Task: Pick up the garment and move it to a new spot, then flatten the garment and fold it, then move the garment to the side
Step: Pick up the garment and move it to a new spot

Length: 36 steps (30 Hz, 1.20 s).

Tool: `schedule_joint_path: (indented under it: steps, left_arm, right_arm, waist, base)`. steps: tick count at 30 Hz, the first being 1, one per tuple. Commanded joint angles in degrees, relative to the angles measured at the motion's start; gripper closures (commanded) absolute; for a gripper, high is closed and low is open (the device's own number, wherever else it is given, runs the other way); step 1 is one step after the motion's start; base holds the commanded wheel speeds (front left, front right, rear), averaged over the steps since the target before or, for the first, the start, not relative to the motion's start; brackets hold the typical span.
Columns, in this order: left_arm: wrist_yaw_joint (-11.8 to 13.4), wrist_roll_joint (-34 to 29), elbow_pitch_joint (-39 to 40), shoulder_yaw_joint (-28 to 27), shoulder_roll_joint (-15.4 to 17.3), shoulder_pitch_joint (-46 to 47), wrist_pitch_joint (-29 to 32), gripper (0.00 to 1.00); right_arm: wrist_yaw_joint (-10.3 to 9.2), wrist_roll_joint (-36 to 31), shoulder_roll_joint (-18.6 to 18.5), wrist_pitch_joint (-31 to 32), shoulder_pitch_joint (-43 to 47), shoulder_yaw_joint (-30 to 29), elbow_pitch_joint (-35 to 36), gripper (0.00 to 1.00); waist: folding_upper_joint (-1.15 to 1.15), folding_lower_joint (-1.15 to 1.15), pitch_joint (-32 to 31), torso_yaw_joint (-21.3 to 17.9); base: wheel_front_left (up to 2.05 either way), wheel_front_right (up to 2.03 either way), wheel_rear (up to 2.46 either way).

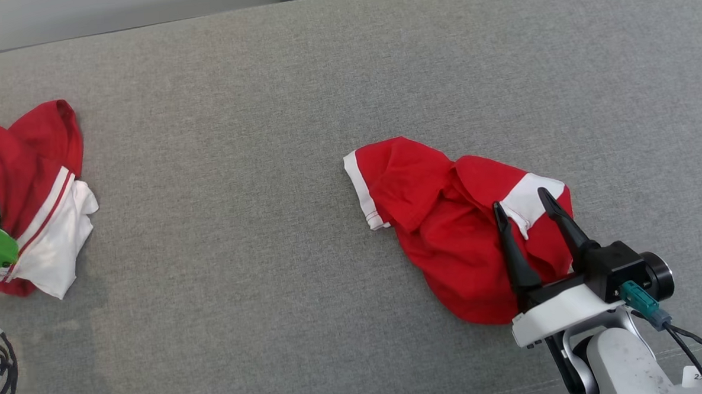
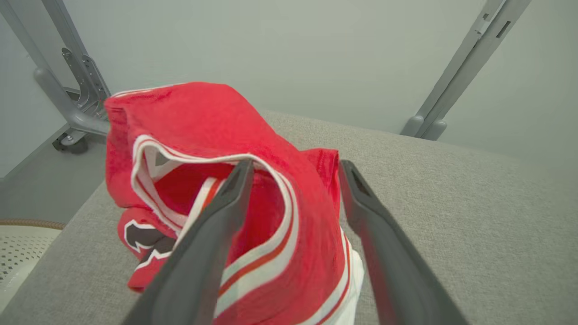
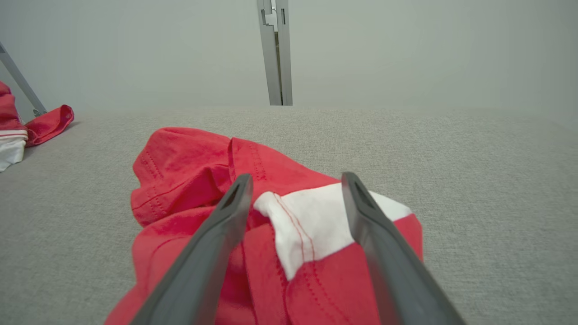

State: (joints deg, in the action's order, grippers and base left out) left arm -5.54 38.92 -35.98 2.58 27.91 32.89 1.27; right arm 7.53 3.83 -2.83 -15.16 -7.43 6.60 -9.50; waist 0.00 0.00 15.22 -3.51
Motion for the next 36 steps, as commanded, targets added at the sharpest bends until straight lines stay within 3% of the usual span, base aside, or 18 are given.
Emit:
schedule_joint_path:
  steps: [1, 5, 12, 19, 26, 36]
  left_arm:
    - [-0.01, -1.58, 0.12, 0.35, 0.29, 0.59, -3.29, 0.0]
    - [0.01, -3.59, 3.49, 1.94, -1.97, -2.65, -9.53, 0.0]
    - [5.4, -5.97, 16.54, 4.45, -8.49, -12.56, -13.85, 0.0]
    - [8.53, -8.46, 26.83, 8.4, -16.12, -22.93, -16.01, 0.0]
    - [8.76, -11.57, 26.58, 8.16, -20.28, -32.15, -16.46, 0.0]
    - [5.29, -22.75, 29.83, 0.57, -23.78, -41.25, -16.42, 0.0]
  right_arm:
    - [-0.08, -0.34, -0.1, -0.01, 0.0, -0.1, 0.34, 0.0]
    - [-0.08, -0.66, -0.12, 0.0, 1.61, -1.0, 1.3, 0.0]
    - [-0.08, -1.82, -0.1, 0.0, 4.29, -2.73, 3.5, 0.0]
    - [-0.08, -2.85, -0.86, -0.01, 6.42, -3.82, 5.43, 0.0]
    - [-0.08, -2.97, -1.63, -0.01, 9.25, -5.12, 4.6, 0.0]
    - [-0.08, -2.61, -2.14, -0.01, 11.85, -6.61, 2.11, 0.0]
  waist:
    - [0.0, 0.0, -0.88, -0.62]
    - [0.0, 0.0, -2.88, -1.22]
    - [0.0, 0.0, -7.26, -2.59]
    - [0.0, 0.0, -8.97, -3.83]
    - [0.0, 0.0, -10.83, -3.96]
    - [0.0, 0.0, -12.9, -1.01]
  base:
    - [0.0, 0.0, 0.0]
    - [0.0, 0.0, 0.0]
    - [0.0, 0.0, 0.0]
    - [0.0, 0.0, 0.0]
    - [0.0, 0.0, 0.0]
    - [0.0, 0.0, 0.0]
